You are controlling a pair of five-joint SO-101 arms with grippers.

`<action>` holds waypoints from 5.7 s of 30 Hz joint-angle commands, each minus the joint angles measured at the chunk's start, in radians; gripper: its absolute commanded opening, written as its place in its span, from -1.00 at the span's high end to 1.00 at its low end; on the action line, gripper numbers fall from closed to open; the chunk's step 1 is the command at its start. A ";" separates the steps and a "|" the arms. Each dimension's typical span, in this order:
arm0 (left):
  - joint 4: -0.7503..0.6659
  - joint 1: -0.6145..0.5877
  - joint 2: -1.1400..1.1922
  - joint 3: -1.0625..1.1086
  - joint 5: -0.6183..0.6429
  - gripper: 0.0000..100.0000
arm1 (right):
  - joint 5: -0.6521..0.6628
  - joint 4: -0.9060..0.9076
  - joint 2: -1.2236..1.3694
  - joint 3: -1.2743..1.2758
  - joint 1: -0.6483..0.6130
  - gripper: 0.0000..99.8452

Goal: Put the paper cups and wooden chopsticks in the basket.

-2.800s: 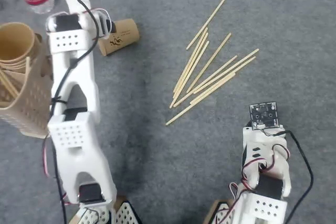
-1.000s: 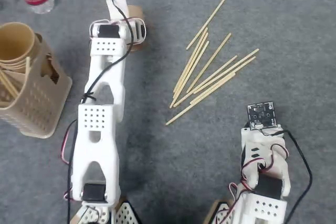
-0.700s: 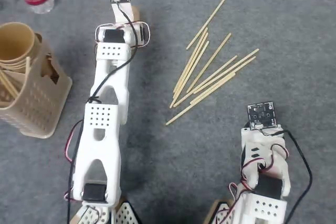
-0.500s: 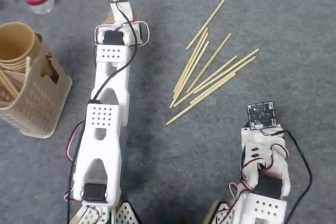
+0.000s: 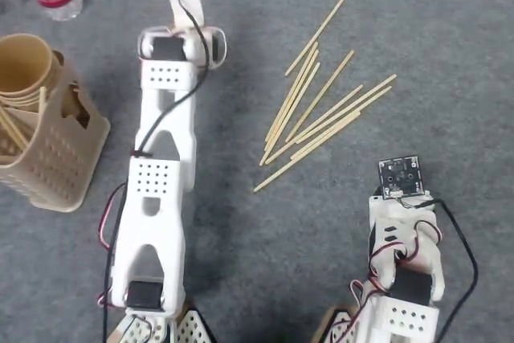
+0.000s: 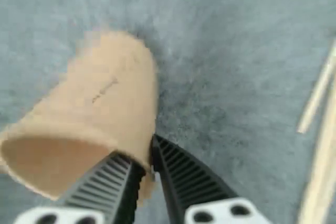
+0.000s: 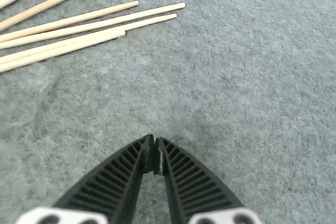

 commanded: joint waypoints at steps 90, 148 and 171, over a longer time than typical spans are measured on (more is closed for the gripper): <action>-0.080 -0.684 -1.023 0.743 -0.229 0.60 | 0.014 0.025 -0.007 0.018 -0.008 0.97; -0.328 -0.318 -1.711 1.207 -0.361 0.57 | 0.014 0.025 -0.002 0.018 -0.008 0.97; -0.730 0.032 -0.918 1.296 0.264 0.50 | 0.014 0.019 -0.002 0.018 -0.008 0.97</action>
